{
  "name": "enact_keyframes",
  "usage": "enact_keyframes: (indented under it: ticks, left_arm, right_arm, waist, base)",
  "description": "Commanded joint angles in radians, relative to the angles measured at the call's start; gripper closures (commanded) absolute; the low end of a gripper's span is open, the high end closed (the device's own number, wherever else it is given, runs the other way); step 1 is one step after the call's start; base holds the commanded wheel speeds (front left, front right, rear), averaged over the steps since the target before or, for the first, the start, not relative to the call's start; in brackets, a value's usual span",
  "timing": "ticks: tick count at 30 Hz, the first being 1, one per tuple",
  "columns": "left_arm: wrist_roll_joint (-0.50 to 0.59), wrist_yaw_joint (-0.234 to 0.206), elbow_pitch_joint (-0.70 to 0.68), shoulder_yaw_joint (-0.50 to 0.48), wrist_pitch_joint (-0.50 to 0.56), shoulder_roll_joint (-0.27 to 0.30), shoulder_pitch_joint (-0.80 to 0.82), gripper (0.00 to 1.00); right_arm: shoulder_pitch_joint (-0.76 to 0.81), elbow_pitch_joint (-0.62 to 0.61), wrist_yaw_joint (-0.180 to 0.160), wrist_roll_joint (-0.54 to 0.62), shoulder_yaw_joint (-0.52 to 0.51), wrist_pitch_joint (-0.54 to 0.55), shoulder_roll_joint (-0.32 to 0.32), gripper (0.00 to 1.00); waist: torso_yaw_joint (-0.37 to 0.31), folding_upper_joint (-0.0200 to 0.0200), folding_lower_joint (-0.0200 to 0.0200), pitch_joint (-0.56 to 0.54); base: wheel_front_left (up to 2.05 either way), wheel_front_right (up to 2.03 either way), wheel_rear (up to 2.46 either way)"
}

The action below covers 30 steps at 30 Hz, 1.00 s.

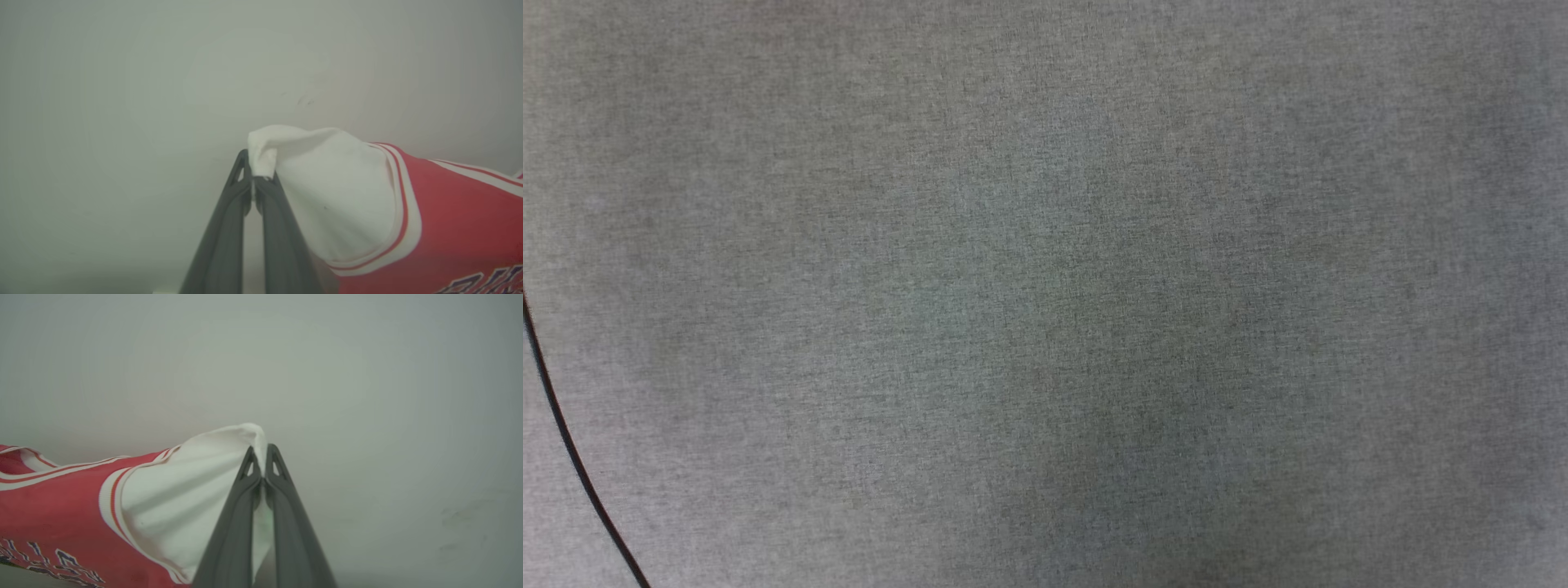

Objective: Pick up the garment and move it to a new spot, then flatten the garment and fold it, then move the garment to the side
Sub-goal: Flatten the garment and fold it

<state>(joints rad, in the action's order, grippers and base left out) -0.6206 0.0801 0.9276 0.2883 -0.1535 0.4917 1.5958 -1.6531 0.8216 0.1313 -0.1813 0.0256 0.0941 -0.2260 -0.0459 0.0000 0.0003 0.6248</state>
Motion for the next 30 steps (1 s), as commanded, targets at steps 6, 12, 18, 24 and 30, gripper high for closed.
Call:
enact_keyframes:
  ticks: [6, 12, 18, 24, 30]
  left_arm:
    - [-0.052, 0.038, 0.049, 0.004, -0.040, -0.016, -0.157, 1.00]
    - [-0.104, 0.049, 0.027, 0.010, -0.093, -0.034, -0.428, 1.00]
    - [-0.170, 0.051, -0.065, -0.033, -0.112, -0.056, -0.754, 1.00]
    - [-0.152, 0.034, -0.228, -0.125, -0.113, -0.094, -1.089, 1.00]
    - [-0.127, -0.012, -0.387, -0.157, -0.114, -0.126, -1.365, 1.00]
  right_arm:
    - [0.147, 0.045, -0.001, -0.105, 0.104, -0.054, -0.007, 1.00]
    - [0.413, 0.016, -0.001, -0.235, 0.202, -0.098, -0.043, 1.00]
    - [0.738, -0.054, -0.001, -0.347, 0.254, -0.129, -0.076, 1.00]
    - [1.039, -0.130, -0.001, -0.414, 0.234, -0.148, -0.095, 1.00]
    - [1.296, -0.220, -0.001, -0.432, 0.177, -0.138, -0.086, 1.00]
  waist:
    - [0.005, 0.0000, -0.0003, -0.047]
    - [0.017, 0.0000, -0.0003, -0.165]
    - [0.024, 0.0000, -0.0003, -0.311]
    - [0.033, 0.0000, -0.0003, -0.444]
    - [0.044, 0.0000, -0.0003, -0.531]
  base:
    - [0.00, 0.00, 0.00]
    - [0.00, 0.00, 0.00]
    - [0.00, 0.00, 0.00]
    - [0.00, 0.00, 0.00]
    - [0.00, 0.00, 0.00]
